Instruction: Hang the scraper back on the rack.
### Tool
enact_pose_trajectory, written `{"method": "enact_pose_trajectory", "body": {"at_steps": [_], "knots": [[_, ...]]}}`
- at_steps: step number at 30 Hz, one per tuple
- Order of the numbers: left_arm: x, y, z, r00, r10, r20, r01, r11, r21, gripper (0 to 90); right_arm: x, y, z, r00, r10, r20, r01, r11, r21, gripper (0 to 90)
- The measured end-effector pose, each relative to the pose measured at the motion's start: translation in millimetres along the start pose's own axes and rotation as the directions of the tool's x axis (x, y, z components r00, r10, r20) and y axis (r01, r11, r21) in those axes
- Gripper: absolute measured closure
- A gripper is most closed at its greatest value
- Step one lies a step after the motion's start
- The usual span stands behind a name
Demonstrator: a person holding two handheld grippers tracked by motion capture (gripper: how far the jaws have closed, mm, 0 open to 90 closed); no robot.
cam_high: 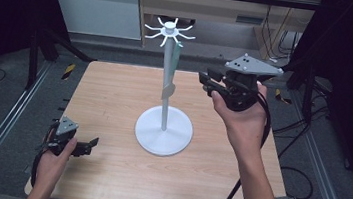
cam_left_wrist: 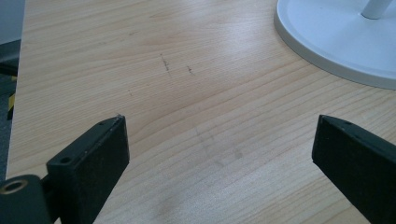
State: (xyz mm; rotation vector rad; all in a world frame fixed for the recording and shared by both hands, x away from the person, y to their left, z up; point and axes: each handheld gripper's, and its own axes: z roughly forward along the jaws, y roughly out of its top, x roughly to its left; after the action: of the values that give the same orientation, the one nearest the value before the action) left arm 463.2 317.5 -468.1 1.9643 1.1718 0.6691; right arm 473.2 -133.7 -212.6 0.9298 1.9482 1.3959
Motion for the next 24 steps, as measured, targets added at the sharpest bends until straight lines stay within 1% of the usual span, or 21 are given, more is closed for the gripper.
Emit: {"method": "enact_pose_trajectory", "body": {"at_steps": [1,2,3,4,6,7,8,9,11,12,13,14,15,18,19,20,21,23,24], "knots": [[0.1,-0.1,0.1,1.0000,-0.001,-0.002,0.001,1.0000,-0.001,3.7,-2.8,-3.7,-0.7,1.0000,0.006,0.006,-0.006,1.000,0.003,67.5],[0.1,-0.1,0.1,1.0000,-0.001,-0.002,0.001,1.0000,-0.001,3.7,-2.8,-3.7,-0.7,1.0000,0.006,0.006,-0.006,1.000,0.003,67.5],[0.1,0.0,0.0,1.0000,-0.001,-0.003,0.001,1.0000,0.000,3.7,-5.6,-7.1,-1.4,0.9998,0.016,0.006,-0.016,1.000,0.010,64.8],[-0.1,-0.1,0.0,1.0000,0.000,-0.006,0.000,1.0000,-0.001,3.7,-5.6,-7.1,-1.4,0.9998,0.016,0.006,-0.016,1.000,0.010,64.8],[-0.1,-0.1,-0.1,1.0000,0.002,-0.009,-0.002,1.0000,0.000,3.7,-8.7,-10.1,-2.6,0.9995,0.028,0.015,-0.028,1.000,0.014,60.9],[0.1,-0.1,-0.1,1.0000,0.002,-0.010,-0.002,1.0000,0.000,3.7,-11.7,-13.0,-3.2,0.9992,0.033,0.021,-0.033,0.999,0.019,56.8],[0.1,-0.1,-0.1,1.0000,0.002,-0.010,-0.002,1.0000,0.000,3.7,-11.7,-13.0,-3.2,0.9992,0.033,0.021,-0.033,0.999,0.019,56.8],[0.2,-0.1,-0.1,0.9999,0.003,-0.010,-0.003,1.0000,0.000,3.7,-13.1,-14.7,-3.1,0.9989,0.039,0.026,-0.039,0.999,0.025,54.8],[0.3,-0.1,-0.1,0.9999,0.002,-0.010,-0.002,1.0000,0.001,3.7,-16.0,-18.6,-2.3,0.9981,0.050,0.036,-0.052,0.998,0.037,49.0],[0.2,-0.1,-0.2,0.9999,0.003,-0.010,-0.003,1.0000,0.001,3.7,-18.7,-23.0,-1.2,0.9974,0.057,0.045,-0.059,0.997,0.048,44.5],[0.2,-0.1,-0.3,0.9999,0.004,-0.010,-0.004,1.0000,0.001,3.7,-19.2,-25.4,-0.9,0.9962,0.061,0.062,-0.064,0.997,0.048,41.8],[0.0,0.0,-0.4,0.9999,0.004,-0.011,-0.004,1.0000,0.001,3.7,-19.2,-25.4,-0.9,0.9962,0.061,0.062,-0.064,0.997,0.048,41.8],[-0.1,0.1,-0.5,0.9999,0.004,-0.010,-0.004,1.0000,-0.001,3.7,-19.8,-27.7,-0.5,0.9952,0.061,0.076,-0.065,0.997,0.047,39.7],[-0.4,-0.2,-0.6,0.9999,0.008,-0.011,-0.007,1.0000,0.004,3.7,-21.9,-34.4,0.4,0.9939,0.057,0.094,-0.062,0.997,0.050,33.7],[-0.4,-0.2,-0.8,0.9999,0.007,-0.011,-0.007,1.0000,0.002,3.7,-22.7,-37.0,0.9,0.9933,0.058,0.100,-0.063,0.997,0.049,31.2],[-0.5,-0.2,-0.8,0.9999,0.008,-0.013,-0.008,1.0000,0.001,3.7,-24.1,-42.1,1.9,0.9924,0.061,0.107,-0.066,0.997,0.045,26.0],[-0.5,-0.2,-0.9,0.9999,0.009,-0.012,-0.009,1.0000,0.003,3.7,-24.1,-42.1,1.9,0.9924,0.061,0.107,-0.066,0.997,0.045,26.0],[-0.7,-0.3,-0.5,0.9999,0.010,-0.013,-0.010,0.9999,0.005,3.6,-25.8,-49.5,3.4,0.9925,0.051,0.111,-0.057,0.997,0.048,20.7],[-0.8,-0.3,-0.4,0.9999,0.011,-0.013,-0.011,0.9999,0.005,3.6,-26.6,-56.4,4.6,0.9920,0.049,0.117,-0.055,0.997,0.052,16.9]]}}
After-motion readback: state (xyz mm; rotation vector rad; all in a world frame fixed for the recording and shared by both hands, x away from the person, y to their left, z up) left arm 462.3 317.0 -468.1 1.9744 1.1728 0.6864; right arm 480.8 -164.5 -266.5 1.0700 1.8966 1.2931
